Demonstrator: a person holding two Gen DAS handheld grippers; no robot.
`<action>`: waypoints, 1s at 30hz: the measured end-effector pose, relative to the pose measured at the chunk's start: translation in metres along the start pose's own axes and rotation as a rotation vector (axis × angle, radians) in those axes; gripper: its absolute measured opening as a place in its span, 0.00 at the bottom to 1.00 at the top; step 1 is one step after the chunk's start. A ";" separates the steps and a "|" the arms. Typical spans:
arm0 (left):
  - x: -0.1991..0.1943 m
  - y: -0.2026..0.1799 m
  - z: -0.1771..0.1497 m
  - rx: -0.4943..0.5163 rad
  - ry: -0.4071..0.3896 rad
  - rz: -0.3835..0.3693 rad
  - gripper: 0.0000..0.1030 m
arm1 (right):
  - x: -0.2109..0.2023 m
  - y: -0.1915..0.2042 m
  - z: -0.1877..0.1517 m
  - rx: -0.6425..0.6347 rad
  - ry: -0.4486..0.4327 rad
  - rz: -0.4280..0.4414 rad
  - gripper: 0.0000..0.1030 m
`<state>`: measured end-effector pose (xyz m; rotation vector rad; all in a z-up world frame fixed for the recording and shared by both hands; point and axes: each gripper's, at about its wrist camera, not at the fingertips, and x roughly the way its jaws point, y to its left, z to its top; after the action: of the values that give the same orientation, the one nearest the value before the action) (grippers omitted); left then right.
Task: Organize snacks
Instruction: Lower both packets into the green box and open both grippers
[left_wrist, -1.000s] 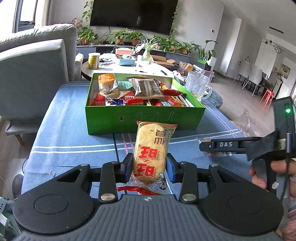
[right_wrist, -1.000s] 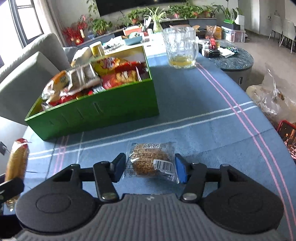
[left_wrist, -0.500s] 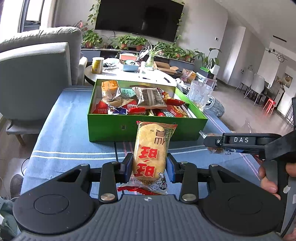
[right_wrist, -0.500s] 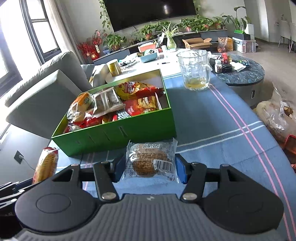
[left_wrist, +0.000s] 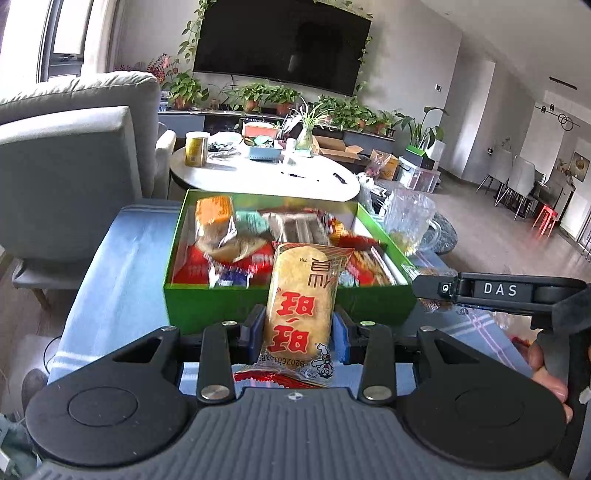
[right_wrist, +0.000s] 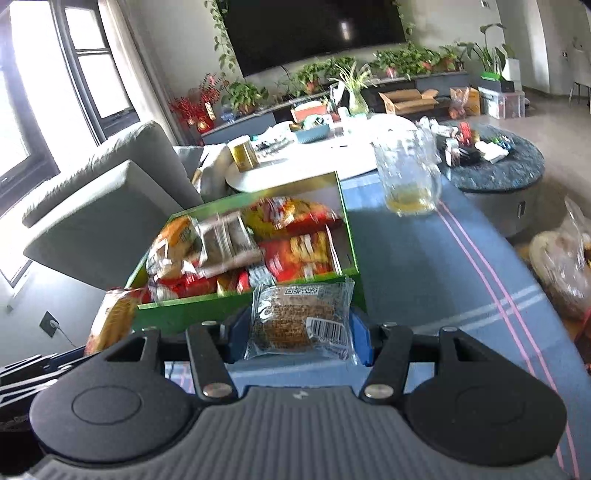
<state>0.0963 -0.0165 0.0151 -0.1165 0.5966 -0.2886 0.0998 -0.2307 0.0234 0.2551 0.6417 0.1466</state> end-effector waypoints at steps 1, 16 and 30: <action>0.004 0.000 0.004 -0.001 -0.001 0.001 0.33 | 0.001 0.001 0.004 -0.004 -0.007 0.006 0.77; 0.056 0.009 0.048 -0.015 -0.002 0.046 0.33 | 0.042 0.016 0.033 -0.021 -0.018 0.011 0.77; 0.094 0.021 0.052 -0.020 0.038 0.072 0.33 | 0.081 0.019 0.041 -0.021 0.028 -0.012 0.77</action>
<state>0.2049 -0.0234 0.0037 -0.1091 0.6398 -0.2155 0.1878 -0.2033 0.0141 0.2295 0.6687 0.1454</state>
